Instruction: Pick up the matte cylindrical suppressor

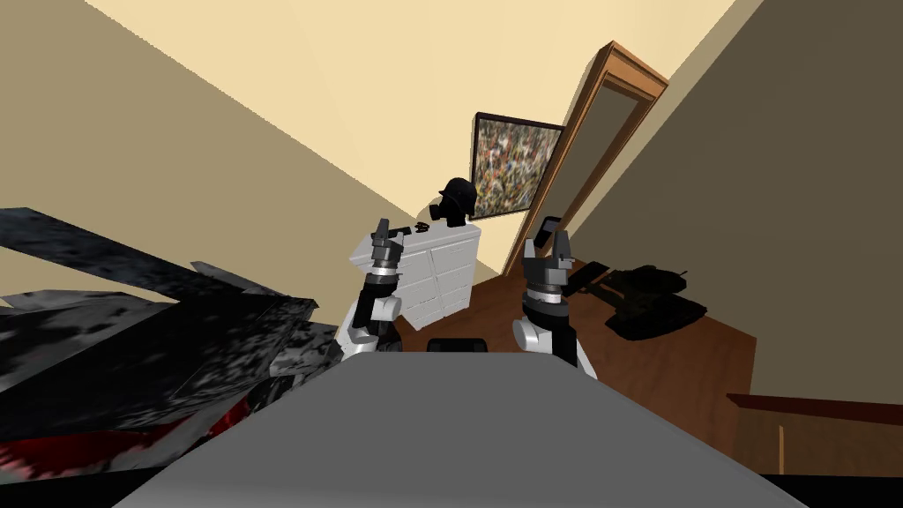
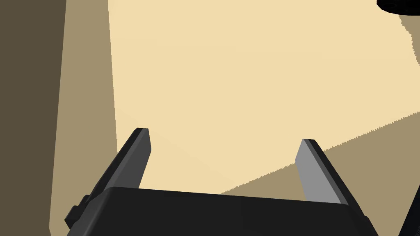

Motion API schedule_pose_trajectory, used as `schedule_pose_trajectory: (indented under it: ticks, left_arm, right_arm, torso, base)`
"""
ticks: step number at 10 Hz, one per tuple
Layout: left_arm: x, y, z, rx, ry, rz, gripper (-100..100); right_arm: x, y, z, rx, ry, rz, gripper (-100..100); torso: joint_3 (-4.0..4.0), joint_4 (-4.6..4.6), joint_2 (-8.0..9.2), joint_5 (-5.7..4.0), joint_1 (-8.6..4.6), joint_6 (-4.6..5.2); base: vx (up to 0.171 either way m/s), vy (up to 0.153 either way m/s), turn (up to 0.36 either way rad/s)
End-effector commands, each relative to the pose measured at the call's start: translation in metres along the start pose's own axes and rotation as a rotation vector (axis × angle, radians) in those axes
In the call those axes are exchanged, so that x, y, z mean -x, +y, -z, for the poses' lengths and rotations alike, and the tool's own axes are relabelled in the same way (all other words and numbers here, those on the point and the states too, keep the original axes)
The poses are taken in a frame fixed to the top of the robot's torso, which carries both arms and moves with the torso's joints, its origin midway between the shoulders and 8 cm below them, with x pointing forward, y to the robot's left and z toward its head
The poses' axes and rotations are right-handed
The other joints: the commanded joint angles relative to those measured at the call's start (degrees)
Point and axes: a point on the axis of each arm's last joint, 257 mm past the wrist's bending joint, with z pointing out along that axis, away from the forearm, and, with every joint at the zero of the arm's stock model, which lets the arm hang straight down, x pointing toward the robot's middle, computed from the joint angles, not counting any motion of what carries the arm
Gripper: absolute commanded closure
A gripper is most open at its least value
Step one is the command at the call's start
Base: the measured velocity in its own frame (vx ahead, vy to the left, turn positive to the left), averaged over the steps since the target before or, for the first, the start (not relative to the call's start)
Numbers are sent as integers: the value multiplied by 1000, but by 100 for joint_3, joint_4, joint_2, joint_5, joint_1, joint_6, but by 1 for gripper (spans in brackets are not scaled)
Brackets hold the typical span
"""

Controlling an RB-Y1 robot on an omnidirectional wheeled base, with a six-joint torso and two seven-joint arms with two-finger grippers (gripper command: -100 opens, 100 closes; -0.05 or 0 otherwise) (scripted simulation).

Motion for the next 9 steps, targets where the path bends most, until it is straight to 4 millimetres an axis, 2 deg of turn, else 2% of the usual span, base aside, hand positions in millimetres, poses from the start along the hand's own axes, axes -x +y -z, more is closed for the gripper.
schedule_pose_trajectory:
  ticks: [1, 2, 3, 4, 6, 7, 8, 9]
  left_arm:
    - [0, 9, -8, 26, 7, 6, -100]
    - [-1, 18, -15, 43, 17, 16, -100]
    - [-3, 18, -21, 51, 20, 17, -100]
    - [-4, 30, -29, 77, 29, 27, -100]
    - [-6, 34, -35, 98, 32, 28, -100]
    - [-8, 46, -43, 128, 42, 37, -100]
    - [-10, 47, -49, 136, 45, 38, -100]
    - [-11, 59, -56, 164, 54, 45, -100]
  right_arm:
    - [0, 0, 0, 0, 0, 0, 0]
    - [0, 0, 0, 0, 0, 0, 0]
    - [0, 0, 0, 0, 0, 0, 0]
    - [0, 0, 0, 0, 0, 0, 0]
    - [0, 0, 0, 0, 0, 0, 0]
    - [0, 0, 0, 0, 0, 0, 0]
    - [0, 0, 0, 0, 0, 0, 0]
    - [0, 0, 0, 0, 0, 0, 0]
  torso:
    - [0, 0, 0, 0, 0, 0]
    - [-3, -1, -6, 0, -2, 1]
    - [-3, -1, -5, 0, 1, 0]
    - [-6, -2, -11, 0, -2, 1]
    - [-4, -1, -8, -1, -3, 1]
    - [-6, -2, -11, -1, -3, 0]
    - [-6, -2, -12, 1, 3, 0]
    - [-6, -2, -11, 0, 0, 1]
  base:
    - [-36, -6, 8]
    - [-51, 2, 56]
    - [-24, -1, 13]
    - [-51, 2, 54]
    - [-32, -5, 6]
    - [-31, 12, 69]
    - [-33, 2, 28]
    - [-97, 18, 76]
